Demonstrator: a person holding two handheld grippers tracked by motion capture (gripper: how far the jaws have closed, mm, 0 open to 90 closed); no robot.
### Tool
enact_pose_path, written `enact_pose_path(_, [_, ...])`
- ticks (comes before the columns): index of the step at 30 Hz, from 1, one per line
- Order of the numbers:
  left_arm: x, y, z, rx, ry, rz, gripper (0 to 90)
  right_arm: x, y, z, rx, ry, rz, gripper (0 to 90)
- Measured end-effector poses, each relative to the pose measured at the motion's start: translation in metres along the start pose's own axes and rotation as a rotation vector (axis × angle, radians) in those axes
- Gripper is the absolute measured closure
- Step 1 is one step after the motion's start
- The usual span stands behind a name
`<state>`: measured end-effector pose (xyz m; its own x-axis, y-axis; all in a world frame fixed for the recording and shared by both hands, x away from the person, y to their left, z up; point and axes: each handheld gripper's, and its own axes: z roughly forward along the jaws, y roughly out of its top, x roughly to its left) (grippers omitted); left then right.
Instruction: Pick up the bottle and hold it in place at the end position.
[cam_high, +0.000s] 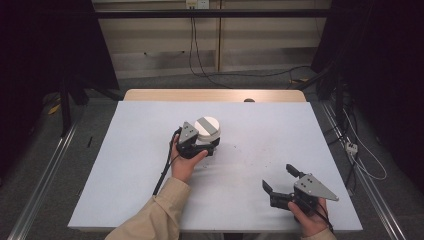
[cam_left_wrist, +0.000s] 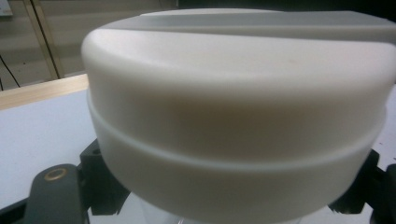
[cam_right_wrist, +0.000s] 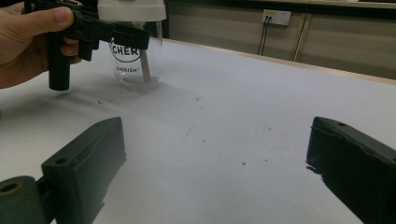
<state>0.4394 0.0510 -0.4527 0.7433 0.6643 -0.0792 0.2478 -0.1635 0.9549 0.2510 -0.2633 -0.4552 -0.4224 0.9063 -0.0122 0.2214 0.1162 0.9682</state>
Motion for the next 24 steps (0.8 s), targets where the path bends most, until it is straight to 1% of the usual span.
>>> enact_pose_path(8, [-0.002,0.002,0.004,0.008,-0.001,0.018,18.2,0.000,0.000,0.000,0.003,0.000,0.000,4.1])
enact_pose_path(11, [-0.003,0.002,0.006,0.013,-0.006,0.035,18.3,0.000,0.000,0.000,0.004,0.001,0.000,4.1])
enact_pose_path(14, [-0.005,0.002,0.007,0.016,-0.007,0.041,18.2,-0.001,0.000,0.000,0.005,0.001,0.001,4.1])
enact_pose_path(15, [-0.004,0.002,0.008,0.020,-0.006,0.050,18.3,-0.001,0.000,0.000,0.005,0.001,0.002,4.1])
enact_pose_path(24, [-0.006,0.000,0.012,0.028,-0.006,0.059,18.2,-0.001,-0.001,0.000,0.008,0.003,-0.001,4.1])
